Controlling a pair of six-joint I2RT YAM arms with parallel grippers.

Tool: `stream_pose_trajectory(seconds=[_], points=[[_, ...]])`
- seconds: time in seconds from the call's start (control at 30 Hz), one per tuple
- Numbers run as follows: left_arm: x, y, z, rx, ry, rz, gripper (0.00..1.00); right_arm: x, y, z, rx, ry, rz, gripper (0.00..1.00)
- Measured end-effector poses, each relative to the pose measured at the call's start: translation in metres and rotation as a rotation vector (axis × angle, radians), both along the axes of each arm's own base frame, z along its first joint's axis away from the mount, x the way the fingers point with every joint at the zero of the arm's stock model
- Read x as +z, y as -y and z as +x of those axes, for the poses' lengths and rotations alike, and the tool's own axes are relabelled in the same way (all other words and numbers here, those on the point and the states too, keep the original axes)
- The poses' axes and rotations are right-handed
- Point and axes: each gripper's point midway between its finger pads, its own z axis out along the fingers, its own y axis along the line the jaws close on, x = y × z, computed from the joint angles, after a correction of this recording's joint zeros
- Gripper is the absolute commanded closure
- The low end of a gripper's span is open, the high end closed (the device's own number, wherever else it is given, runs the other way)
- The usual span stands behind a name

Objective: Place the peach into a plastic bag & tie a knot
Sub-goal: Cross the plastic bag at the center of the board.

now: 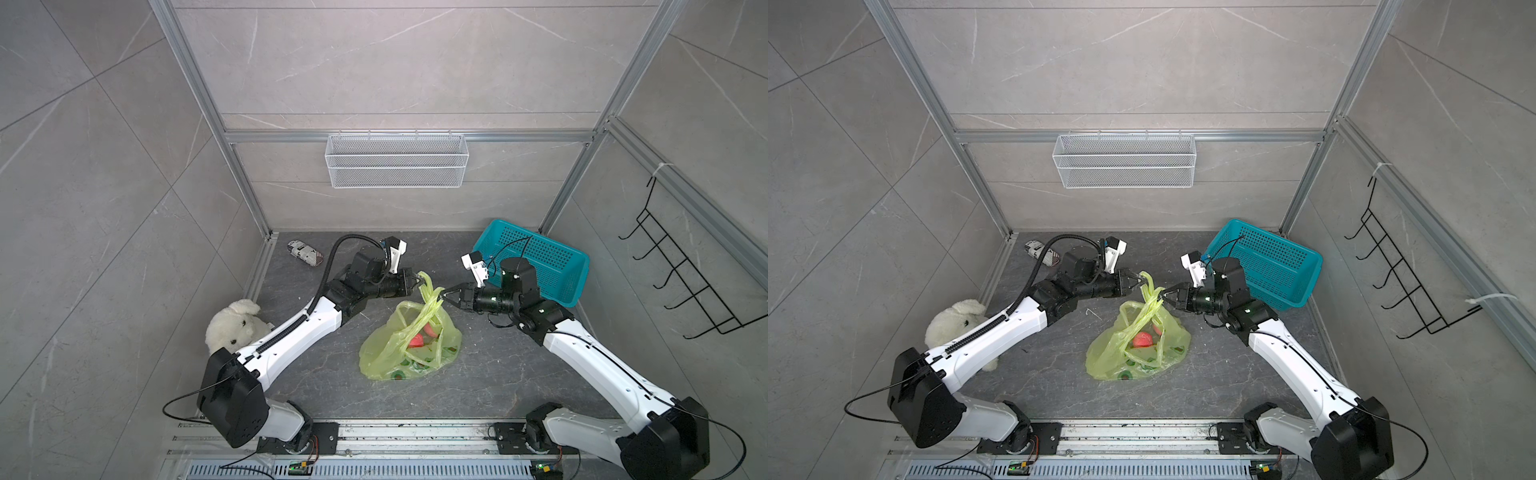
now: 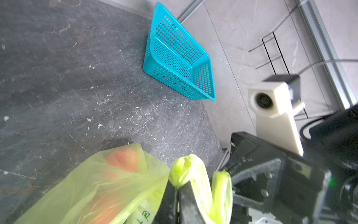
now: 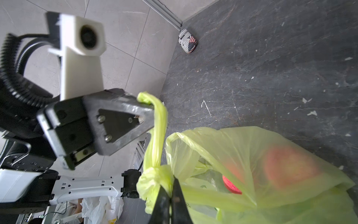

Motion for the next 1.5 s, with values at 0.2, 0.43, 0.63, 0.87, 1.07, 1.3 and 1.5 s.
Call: stream_pose_trajectory(seconds=[0.2, 0.43, 0.63, 0.87, 1.07, 1.3, 1.5], points=[[0.017, 0.002, -0.035, -0.161, 0.217, 0.078, 1.0, -0.017, -0.005, 0.018, -0.043, -0.086, 0.001, 1.0], [0.012, 0.02, -0.091, -0.401, 0.378, 0.205, 1.0, -0.026, -0.011, 0.033, -0.075, -0.144, 0.036, 1.0], [-0.004, 0.034, -0.117, -0.547, 0.43, 0.343, 1.0, -0.024, -0.014, 0.039, -0.086, -0.155, 0.066, 1.0], [-0.073, 0.041, -0.147, -0.691, 0.383, 0.604, 1.0, -0.015, -0.016, 0.042, -0.092, -0.147, 0.102, 1.0], [-0.106, 0.032, -0.132, -0.621, 0.387, 0.776, 1.0, -0.009, -0.018, 0.043, -0.085, -0.139, 0.134, 1.0], [-0.098, 0.032, -0.095, -0.393, 0.443, 0.822, 1.0, -0.008, -0.017, 0.038, -0.08, -0.13, 0.141, 1.0], [-0.103, 0.041, -0.085, -0.284, 0.395, 0.811, 0.96, -0.004, -0.009, 0.036, -0.109, -0.12, 0.159, 1.0]])
